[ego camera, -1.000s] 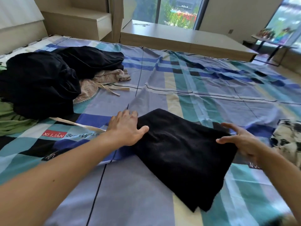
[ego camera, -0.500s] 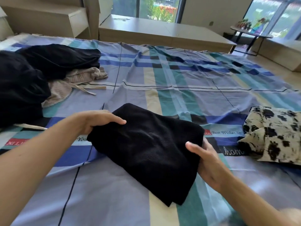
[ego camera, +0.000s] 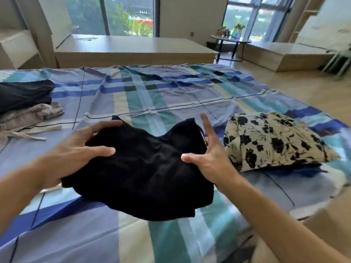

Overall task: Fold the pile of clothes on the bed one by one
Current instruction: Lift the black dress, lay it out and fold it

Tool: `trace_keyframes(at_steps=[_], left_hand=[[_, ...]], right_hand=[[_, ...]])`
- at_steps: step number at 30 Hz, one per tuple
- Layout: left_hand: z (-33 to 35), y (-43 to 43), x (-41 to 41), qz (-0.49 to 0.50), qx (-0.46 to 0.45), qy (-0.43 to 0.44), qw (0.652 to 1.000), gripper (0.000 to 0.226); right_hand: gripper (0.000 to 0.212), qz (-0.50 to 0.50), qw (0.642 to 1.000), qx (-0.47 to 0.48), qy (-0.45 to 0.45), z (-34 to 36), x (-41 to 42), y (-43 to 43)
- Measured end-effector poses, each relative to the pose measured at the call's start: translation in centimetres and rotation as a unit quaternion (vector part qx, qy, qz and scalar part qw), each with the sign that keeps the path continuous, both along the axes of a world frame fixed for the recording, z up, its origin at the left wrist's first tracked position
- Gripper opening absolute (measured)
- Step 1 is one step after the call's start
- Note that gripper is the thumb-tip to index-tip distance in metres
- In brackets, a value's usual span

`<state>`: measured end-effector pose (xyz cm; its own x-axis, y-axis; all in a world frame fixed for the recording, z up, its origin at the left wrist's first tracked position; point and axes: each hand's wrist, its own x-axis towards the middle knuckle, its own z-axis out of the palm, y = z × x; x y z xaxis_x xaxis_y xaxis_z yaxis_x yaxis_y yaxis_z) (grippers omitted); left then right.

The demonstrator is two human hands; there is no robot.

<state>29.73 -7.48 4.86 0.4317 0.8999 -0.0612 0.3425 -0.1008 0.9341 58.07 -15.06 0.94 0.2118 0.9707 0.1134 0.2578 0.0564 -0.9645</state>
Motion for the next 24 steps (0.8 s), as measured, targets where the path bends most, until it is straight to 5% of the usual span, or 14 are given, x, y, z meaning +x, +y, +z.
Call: trace_keyframes(at_steps=[4, 9, 14, 17, 21, 24], left_hand=[[2.8, 0.1, 8.9, -0.002, 0.027, -0.105, 0.994, 0.060], [4.6, 0.2, 23.4, -0.030, 0.072, -0.148, 0.986, 0.078], [1.5, -0.3, 34.3, -0.055, 0.063, -0.132, 0.988, 0.085], [-2.9, -0.8, 37.0, -0.056, 0.049, -0.033, 0.997, 0.095], [-5.1, -0.5, 36.6, -0.054, 0.010, 0.185, 0.981, 0.095], [-2.2, -0.3, 37.0, -0.011, 0.247, 0.259, 0.934, 0.084]], right_hand=[[0.082, -0.079, 0.992, 0.058, -0.078, 7.1, 9.0, -0.6], [0.084, -0.197, 0.964, -0.009, -0.177, 14.0, 22.6, -2.1], [0.098, -0.259, 0.940, -0.089, -0.203, 13.1, 34.8, -1.4], [0.103, -0.290, 0.918, -0.169, -0.210, 8.3, 38.5, -1.0], [0.104, -0.336, 0.841, -0.270, -0.326, 3.0, 38.2, 0.2], [0.084, -0.312, 0.860, -0.093, -0.392, 3.1, 35.2, 1.3]])
